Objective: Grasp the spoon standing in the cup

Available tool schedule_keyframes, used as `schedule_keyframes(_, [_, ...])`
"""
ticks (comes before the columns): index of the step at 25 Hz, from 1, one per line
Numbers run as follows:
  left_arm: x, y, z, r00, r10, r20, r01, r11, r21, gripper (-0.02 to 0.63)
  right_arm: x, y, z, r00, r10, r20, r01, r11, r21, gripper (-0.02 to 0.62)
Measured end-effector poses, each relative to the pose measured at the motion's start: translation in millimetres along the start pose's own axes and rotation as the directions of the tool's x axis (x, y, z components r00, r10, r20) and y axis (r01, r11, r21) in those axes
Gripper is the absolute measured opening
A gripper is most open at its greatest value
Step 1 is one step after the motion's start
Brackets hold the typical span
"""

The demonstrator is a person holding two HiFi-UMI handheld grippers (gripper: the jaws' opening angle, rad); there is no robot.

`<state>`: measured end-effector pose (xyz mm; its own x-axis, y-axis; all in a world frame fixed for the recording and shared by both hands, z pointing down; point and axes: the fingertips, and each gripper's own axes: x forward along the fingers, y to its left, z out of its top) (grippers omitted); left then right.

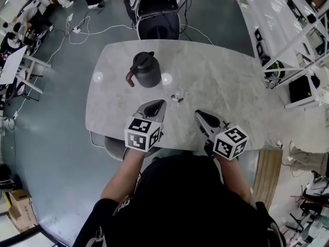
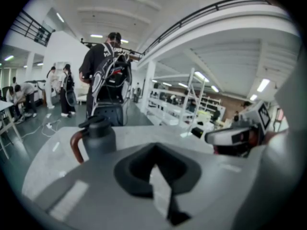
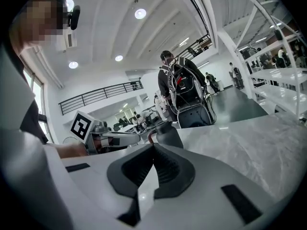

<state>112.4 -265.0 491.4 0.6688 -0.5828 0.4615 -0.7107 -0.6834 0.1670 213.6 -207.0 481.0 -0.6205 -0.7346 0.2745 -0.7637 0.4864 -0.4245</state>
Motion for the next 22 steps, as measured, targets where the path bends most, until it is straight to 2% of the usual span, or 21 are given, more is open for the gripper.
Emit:
schedule_keyframes(10, [29.7,15.8,-9.9,0.995,0.083,-0.055,-0.087,0.994,-0.064,0.009,27.0,-35.4,6.5,0.988,0.112,-0.103,-0.115,0.993,-0.023,-0.006])
schedule_keyframes(17, [43.6,14.2,-27.5,0.995,0.049,-0.087,-0.054,0.997,-0.058,0.011,43.6,-44.9,12.7,0.990,0.087,-0.115,-0.089,0.996,-0.010,-0.006])
schedule_keyframes(22, [52.3,11.3,-48.0,0.992,-0.014,-0.122,0.011,1.000,-0.021,0.017,57.4,-27.0,4.6,0.986,0.095,-0.134,-0.097,0.995,-0.006,-0.006])
